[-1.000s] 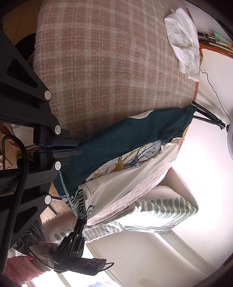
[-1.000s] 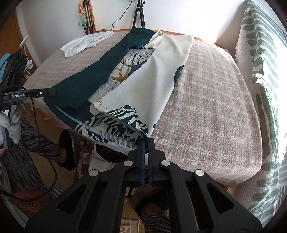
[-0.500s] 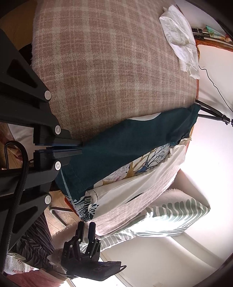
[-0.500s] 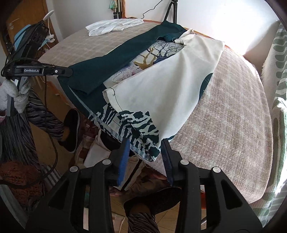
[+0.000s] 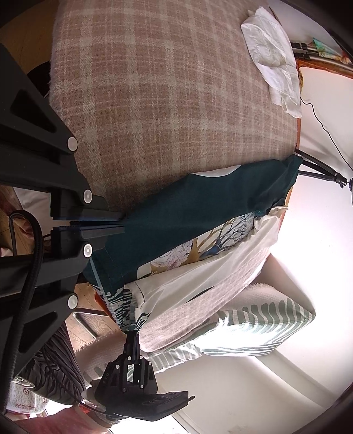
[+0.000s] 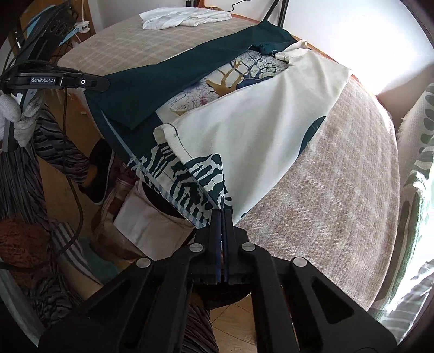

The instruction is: Fold small clothes

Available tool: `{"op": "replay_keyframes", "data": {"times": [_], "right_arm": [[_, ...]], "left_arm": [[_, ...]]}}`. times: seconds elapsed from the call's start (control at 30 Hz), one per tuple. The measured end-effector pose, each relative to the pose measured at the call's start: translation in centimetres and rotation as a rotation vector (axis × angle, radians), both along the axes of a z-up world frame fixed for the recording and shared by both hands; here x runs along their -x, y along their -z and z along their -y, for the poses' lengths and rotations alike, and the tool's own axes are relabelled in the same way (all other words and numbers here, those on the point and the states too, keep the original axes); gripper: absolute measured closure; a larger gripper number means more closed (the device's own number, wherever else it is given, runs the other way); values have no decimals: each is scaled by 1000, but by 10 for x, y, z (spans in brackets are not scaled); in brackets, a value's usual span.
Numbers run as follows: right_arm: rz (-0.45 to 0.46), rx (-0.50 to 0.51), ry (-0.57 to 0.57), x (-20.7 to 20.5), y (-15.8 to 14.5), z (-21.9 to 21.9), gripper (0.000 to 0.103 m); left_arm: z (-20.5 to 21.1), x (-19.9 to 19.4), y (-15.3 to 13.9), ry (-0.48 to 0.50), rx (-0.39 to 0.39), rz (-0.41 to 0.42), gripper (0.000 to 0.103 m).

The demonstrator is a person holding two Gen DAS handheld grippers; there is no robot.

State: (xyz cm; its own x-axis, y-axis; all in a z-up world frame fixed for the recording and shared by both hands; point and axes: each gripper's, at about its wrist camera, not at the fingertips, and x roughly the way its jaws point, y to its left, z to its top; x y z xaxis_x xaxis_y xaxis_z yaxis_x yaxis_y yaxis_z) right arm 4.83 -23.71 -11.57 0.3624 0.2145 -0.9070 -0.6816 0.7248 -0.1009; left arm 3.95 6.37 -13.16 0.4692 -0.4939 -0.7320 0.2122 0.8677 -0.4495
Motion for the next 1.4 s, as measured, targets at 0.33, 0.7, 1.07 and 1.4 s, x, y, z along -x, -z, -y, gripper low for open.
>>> {"op": "replay_keyframes", "data": {"times": [0.33,0.7,1.07,1.4], "right_arm": [[180,139,120,4,-25,-3,102],[95,156,36,27,-4,-10,102],[23,-201,114,23,-19,-5,95],[-2,-185,229,-18,22,-32,81]], "left_arm": [[-10,1,-13,-25,1,12,103],[-1,20,9,-1,-62,3,103],[-7,24,7,-1,-94,25,86],[-8,21,11,4,-87,25,82]]}}
